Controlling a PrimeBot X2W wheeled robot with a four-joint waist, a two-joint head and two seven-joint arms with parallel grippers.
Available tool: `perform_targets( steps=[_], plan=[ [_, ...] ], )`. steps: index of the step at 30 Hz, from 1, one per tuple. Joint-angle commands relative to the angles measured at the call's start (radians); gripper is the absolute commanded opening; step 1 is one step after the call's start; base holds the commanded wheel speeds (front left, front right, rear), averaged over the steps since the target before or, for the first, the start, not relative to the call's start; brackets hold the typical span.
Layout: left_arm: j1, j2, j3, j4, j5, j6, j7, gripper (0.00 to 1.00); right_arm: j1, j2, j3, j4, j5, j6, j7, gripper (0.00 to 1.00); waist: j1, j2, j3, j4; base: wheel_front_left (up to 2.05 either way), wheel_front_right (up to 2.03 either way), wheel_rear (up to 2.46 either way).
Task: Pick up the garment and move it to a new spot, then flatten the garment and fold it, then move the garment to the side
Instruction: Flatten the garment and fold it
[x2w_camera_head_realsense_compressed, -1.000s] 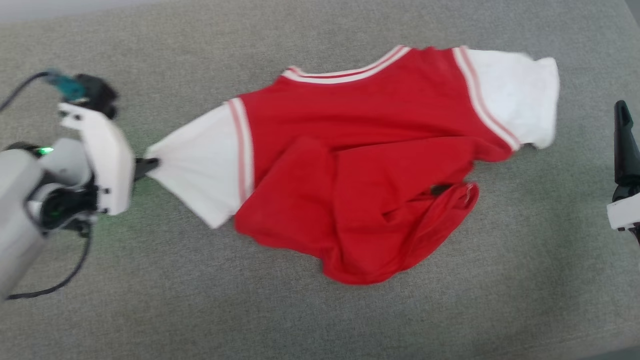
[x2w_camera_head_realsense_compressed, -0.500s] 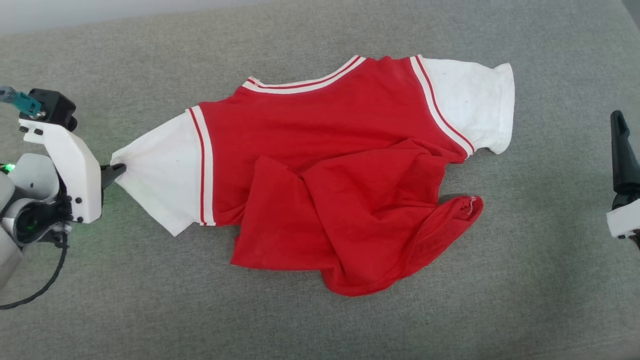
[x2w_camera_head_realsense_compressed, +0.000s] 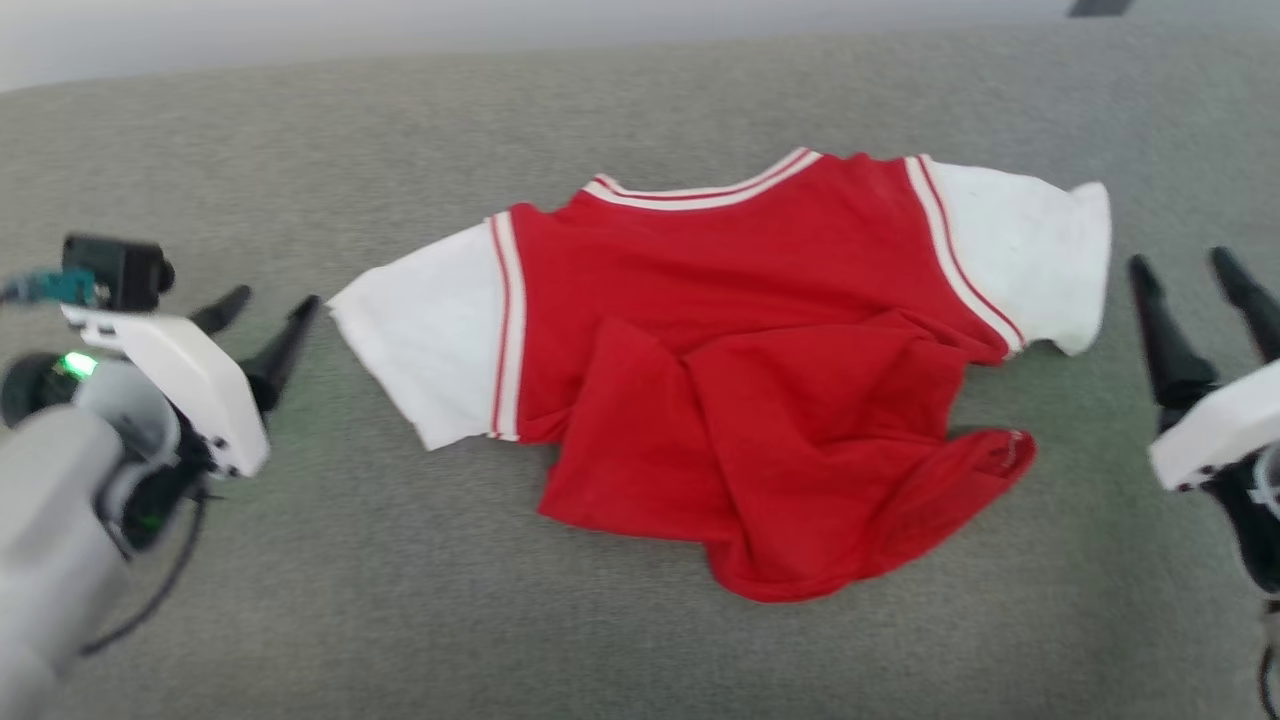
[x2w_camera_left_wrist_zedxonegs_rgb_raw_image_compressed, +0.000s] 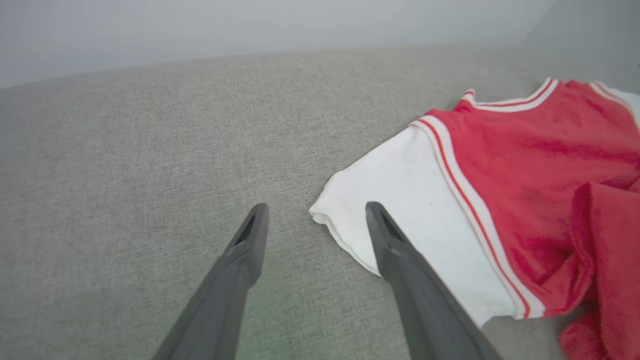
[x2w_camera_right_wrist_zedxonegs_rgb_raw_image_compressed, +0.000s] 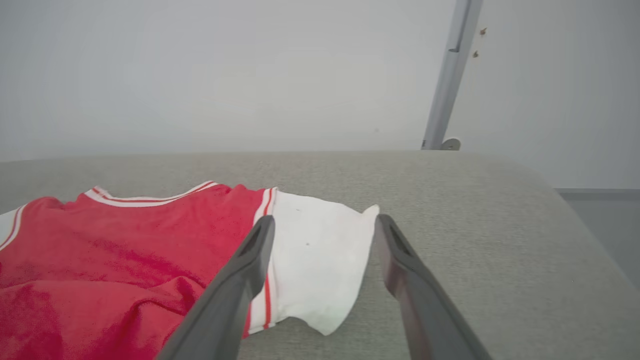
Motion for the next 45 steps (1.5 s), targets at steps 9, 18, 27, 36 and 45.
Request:
perform_targets(
  steps=[9,18,27,36,45],
  plan=[
    [0.190,-0.139,0.125,-0.049,0.034,0.085,-0.237,1.00,-0.108,-0.075,0.194,0.137,0.088,-0.002,0.128,1.00,0.0000,0.0000,-0.038,0.153,0.00,0.00,0.00],
    [0.467,-0.317,0.527,-0.314,0.431,0.148,-0.237,1.00,-0.273,-0.255,0.331,0.287,0.187,-0.001,0.307,1.00,0.0000,0.0000,-0.003,0.263,0.00,0.00,0.00],
    [0.599,-0.453,0.692,-0.486,0.728,0.100,-0.237,1.00,-0.417,-0.413,0.402,0.396,0.247,-0.001,0.456,1.00,0.0000,0.0000,0.058,0.348,0.00,0.00,0.00],
    [0.636,-0.574,0.814,-0.626,0.889,0.012,-0.236,1.00,-0.508,-0.523,0.447,0.467,0.321,-0.001,0.596,1.00,0.0000,0.0000,0.128,0.412,0.00,0.00,0.00],
    [0.639,-0.614,0.833,-0.636,0.935,-0.019,-0.236,1.00,-0.500,-0.534,0.493,0.515,0.409,-0.001,0.694,1.00,0.0000,0.0000,0.165,0.416,0.00,0.00,0.00]
  ],
)
